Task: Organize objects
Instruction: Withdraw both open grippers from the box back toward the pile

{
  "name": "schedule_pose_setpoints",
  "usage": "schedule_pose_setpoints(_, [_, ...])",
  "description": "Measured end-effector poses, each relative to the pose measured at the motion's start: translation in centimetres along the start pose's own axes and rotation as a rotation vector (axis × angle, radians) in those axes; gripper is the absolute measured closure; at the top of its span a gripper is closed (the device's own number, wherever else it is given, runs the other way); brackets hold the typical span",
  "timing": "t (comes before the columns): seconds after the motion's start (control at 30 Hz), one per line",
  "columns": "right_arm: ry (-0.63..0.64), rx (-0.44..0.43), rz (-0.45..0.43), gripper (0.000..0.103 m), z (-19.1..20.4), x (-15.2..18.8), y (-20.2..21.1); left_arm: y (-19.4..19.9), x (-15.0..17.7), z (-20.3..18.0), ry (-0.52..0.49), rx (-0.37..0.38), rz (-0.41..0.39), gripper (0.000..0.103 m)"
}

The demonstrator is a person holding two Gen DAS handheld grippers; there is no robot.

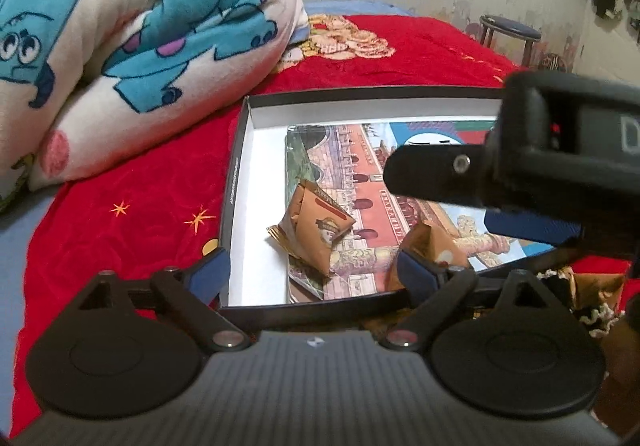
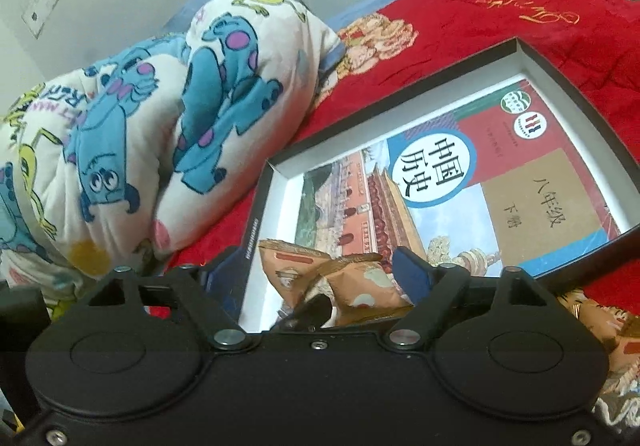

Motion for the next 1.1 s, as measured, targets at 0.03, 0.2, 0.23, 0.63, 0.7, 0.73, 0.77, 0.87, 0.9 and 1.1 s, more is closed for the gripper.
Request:
schedule_pose_setpoints(0.03, [-0.001,-0.003,-0.003,0.018,0.0,0.0,0.2,0.3,0.1,0.0,0.002,0.000,-0.005,0.005])
schedule_pose_setpoints(0.2, [-0.003,-0.010,-0.004,0.018,0.5,0.5,1.0,1.3,0.5,0.4,0.000,-0.011,-0.008,0.002])
schedule_pose_setpoints(0.23, [0.004,-0.009,-0.006,0.018,0.6,0.6,1.2,1.5,0.6,0.6,0.003,-0.019,-0.012,0.002])
schedule_pose_setpoints(0.63, [0.048,0.008,-0.054,0.017,2.2,2.2,4.5,5.6,2.6,2.1,0.095,0.006,-0.062,0.001])
schedule_pose_setpoints(0.7, [0.047,0.003,-0.062,0.017,2.4,2.5,5.3,6.3,2.9,2.0,0.105,0.017,-0.070,0.001])
schedule_pose_setpoints(0.73, [0.051,0.004,-0.067,0.017,2.5,2.6,5.8,6.7,3.1,1.9,0.109,0.026,-0.076,0.001])
schedule_pose_setpoints(0.77, [0.055,0.008,-0.073,0.017,2.6,2.8,6.2,7.0,3.2,1.8,0.113,0.035,-0.081,0.001])
schedule_pose_setpoints(0.87, [0.087,0.032,-0.096,0.016,2.9,2.9,7.4,7.9,3.4,1.4,0.112,0.061,-0.098,0.001])
schedule_pose_setpoints(0.9, [0.099,0.045,-0.104,0.016,2.9,2.9,7.8,8.3,3.5,1.1,0.107,0.064,-0.106,0.001])
schedule_pose_setpoints(1.1, [0.096,0.073,-0.136,0.015,2.5,2.8,10.2,10.4,4.2,0.3,0.087,0.098,-0.163,0.000])
Point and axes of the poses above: each gripper's, at about its wrist camera, not at the fingertips, and y roughly against the way its jaws point, z to its left, x to its underside, the point moved 8 cm from there along -y, roughly the way its jaws point, and after that the axes turned 8 degrees about z, right-handed, at the moved point
